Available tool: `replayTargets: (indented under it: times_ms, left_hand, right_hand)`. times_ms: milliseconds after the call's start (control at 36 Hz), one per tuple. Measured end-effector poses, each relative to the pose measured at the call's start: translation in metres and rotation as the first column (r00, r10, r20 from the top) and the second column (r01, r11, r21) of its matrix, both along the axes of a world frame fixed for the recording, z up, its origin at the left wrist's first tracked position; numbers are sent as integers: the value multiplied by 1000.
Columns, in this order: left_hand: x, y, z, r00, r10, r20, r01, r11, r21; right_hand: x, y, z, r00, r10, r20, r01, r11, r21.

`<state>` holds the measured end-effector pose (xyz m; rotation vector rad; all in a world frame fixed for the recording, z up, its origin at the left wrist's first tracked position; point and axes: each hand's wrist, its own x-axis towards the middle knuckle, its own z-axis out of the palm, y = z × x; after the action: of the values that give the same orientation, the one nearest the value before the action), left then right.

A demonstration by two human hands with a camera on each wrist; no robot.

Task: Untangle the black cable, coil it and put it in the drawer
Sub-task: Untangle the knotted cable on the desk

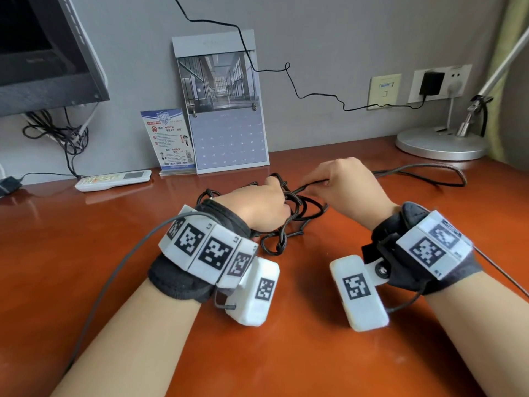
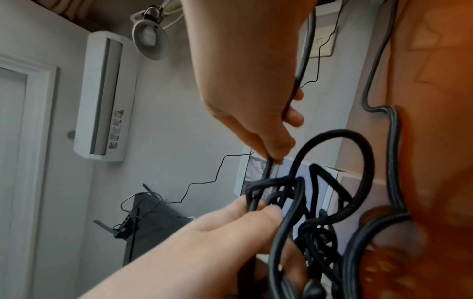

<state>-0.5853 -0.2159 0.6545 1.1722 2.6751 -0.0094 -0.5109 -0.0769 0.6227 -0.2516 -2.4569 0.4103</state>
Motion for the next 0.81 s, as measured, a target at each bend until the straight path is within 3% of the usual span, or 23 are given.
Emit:
replayTargets:
  times_ms: [139,250,528,639,722,806]
  left_hand:
    - [4,-4,4,994,84,76,-87,996,27]
    - [1,-3,4,994,74,83,-78,996,48]
    - [-8,-3,0,992,-67,106,63,997,36]
    - [-6,1,-3,989,-142,40,142,990,13]
    - [-6,3,-5,983,-184,21,184,983,-8]
    - [-8,2,-7,980,-199,26,199,980,-4]
  right_hand:
    - [4,19,-3,965,-259,-40,258,966,-14]
    - [9,32,-5,909,-405,-96,396,913,-96]
    - [22,59,3,821,-545,-166,509,833,-217]
    - [29,66,2,808,-583,-88,556,803,-216]
    - [23,56,4,866,-498,-54,493,866,-89]
    - [17,40,8,988,-150,47,146,985,93]
